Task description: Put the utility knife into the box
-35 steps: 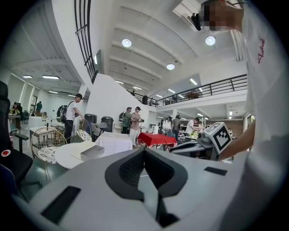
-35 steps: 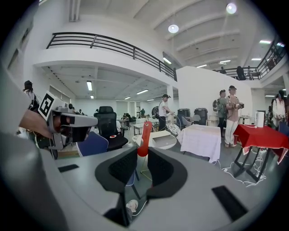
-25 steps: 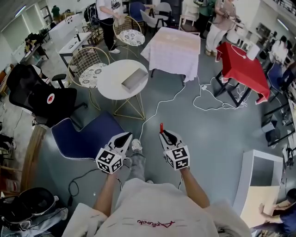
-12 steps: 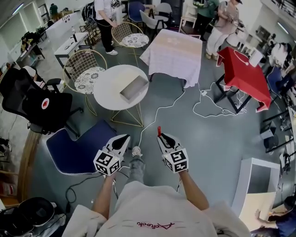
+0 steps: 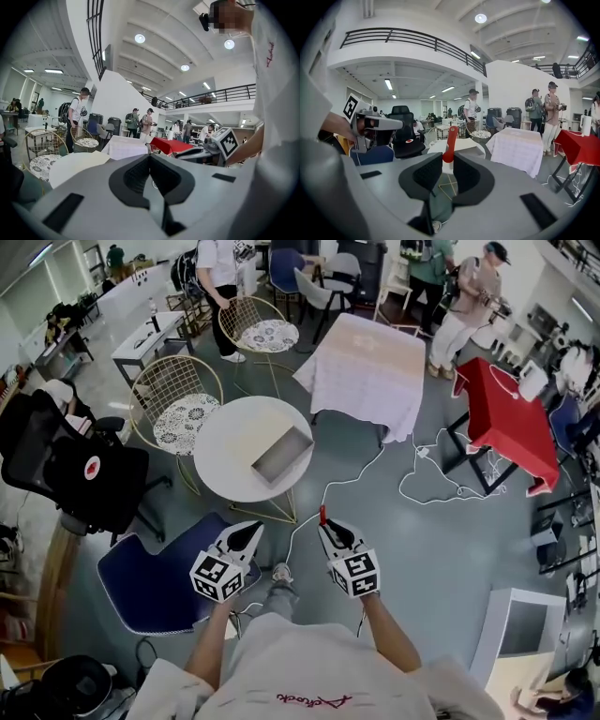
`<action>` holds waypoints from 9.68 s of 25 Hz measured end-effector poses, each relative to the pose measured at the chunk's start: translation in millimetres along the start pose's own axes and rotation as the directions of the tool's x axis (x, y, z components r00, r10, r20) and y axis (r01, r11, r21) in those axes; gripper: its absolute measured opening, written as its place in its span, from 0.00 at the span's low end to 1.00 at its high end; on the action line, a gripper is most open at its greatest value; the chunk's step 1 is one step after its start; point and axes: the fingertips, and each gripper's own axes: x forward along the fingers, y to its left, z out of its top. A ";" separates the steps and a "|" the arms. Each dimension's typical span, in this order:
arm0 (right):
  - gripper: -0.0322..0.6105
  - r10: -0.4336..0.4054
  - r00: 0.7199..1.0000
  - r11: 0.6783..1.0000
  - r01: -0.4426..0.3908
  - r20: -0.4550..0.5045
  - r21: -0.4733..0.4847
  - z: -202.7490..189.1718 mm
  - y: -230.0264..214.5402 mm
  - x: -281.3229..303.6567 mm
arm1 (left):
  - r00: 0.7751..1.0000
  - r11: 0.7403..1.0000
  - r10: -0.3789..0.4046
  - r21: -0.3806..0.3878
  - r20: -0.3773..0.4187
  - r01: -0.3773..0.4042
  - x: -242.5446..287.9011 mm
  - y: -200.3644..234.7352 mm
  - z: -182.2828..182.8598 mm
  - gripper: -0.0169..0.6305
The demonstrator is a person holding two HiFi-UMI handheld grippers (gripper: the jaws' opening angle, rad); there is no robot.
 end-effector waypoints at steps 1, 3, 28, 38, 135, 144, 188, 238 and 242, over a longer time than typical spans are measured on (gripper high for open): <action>0.17 0.002 1.000 1.000 -0.002 -0.002 0.001 3.9 -5.0 11.0 | 1.000 1.000 -0.001 0.002 0.000 0.001 7.4 9.9 4.0 0.04; 0.17 0.006 1.000 1.000 -0.006 -0.007 0.003 10.0 -13.2 32.0 | 1.000 1.000 -0.002 0.006 -0.003 0.002 19.3 28.1 8.1 0.04; 0.17 0.023 0.998 0.999 -0.024 -0.066 -0.023 65.4 -50.9 175.0 | 1.000 0.998 -0.001 -0.068 0.012 0.002 85.8 167.6 34.7 0.04; 0.17 0.103 0.991 0.994 -0.106 -0.086 -0.037 66.1 -67.8 221.7 | 0.997 0.992 0.078 -0.095 0.003 -0.077 105.0 202.7 27.3 0.04; 0.18 0.143 0.373 0.220 -0.915 -0.917 -0.338 -152.0 -85.6 364.1 | 0.901 0.840 0.409 -0.325 -0.146 -0.434 79.3 247.4 -45.2 0.04; 0.29 0.156 0.365 0.227 -0.918 -0.918 -0.326 -147.1 -84.9 363.1 | 0.906 0.846 0.397 -0.325 -0.147 -0.423 81.0 246.2 -43.9 0.04; 0.08 0.128 0.981 0.990 -0.118 -0.148 0.076 55.6 -89.1 248.7 | 0.998 0.989 0.058 -0.133 -0.013 -0.060 87.1 161.3 14.0 0.04; 0.07 0.123 0.991 0.992 -0.122 0.049 -0.029 -12.7 -12.5 -51.4 | 0.988 0.987 0.151 -0.055 0.042 -0.149 5.8 -83.5 -25.1 0.04; 0.07 0.122 0.991 0.992 -0.120 0.052 -0.034 -12.4 -14.2 -56.1 | 0.988 0.988 0.150 -0.055 0.046 -0.147 6.9 -89.8 -23.9 0.04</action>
